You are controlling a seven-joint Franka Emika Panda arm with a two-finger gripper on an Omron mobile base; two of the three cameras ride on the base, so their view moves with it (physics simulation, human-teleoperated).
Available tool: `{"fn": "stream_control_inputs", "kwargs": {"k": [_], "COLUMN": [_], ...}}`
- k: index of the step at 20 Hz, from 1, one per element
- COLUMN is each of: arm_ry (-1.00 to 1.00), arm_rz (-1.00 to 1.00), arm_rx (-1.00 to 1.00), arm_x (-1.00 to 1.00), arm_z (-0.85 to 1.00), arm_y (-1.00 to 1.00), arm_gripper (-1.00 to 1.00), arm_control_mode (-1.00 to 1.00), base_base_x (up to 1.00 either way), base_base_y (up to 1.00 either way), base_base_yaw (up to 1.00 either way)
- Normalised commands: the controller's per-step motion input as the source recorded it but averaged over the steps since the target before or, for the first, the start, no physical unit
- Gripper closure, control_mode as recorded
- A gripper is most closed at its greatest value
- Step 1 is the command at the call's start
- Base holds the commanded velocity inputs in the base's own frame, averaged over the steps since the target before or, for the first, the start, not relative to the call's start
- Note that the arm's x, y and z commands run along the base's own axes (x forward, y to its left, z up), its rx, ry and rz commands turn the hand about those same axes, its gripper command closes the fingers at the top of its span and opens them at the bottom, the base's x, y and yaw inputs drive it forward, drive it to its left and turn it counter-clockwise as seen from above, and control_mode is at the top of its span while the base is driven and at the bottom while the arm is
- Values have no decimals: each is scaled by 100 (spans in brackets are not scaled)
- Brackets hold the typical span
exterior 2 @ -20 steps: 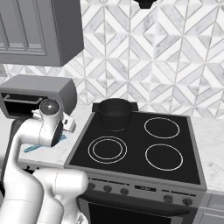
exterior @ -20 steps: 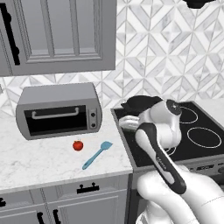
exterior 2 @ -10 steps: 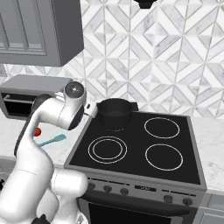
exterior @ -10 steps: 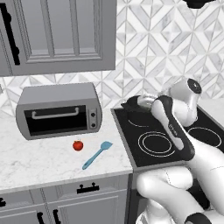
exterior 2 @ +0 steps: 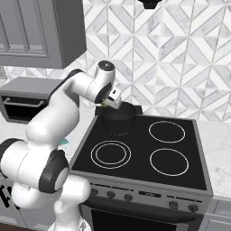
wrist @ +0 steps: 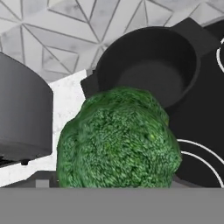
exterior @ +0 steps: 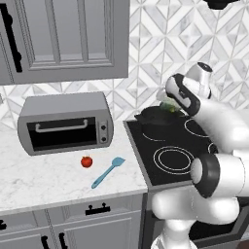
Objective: Put the tomato and broccoli in the pot. Retrieve the spatula and lightly stir the vegetables in the pot.
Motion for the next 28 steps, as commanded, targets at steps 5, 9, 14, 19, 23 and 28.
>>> {"fn": "stream_control_inputs", "kwargs": {"k": [5,9,14,19,23,28], "arm_ry": [29,5,0,-3,0,0], "arm_rz": [0,0,0,0,0,0], "arm_rx": [-7,-12,-15,-10,0,2], "arm_x": [100,100,79,38,2,-4], "arm_z": [-99,-50,-63,-39,-5,23], "arm_y": [-7,-12,-1,-1,0,-1], "arm_gripper": [100,100,100,100,-100,-100], "arm_control_mode": [-100,-100,-100,-100,-100,-100], "base_base_x": [0,0,0,0,0,0], "base_base_y": [0,0,0,0,0,0], "base_base_yaw": [0,0,0,0,0,0]}}
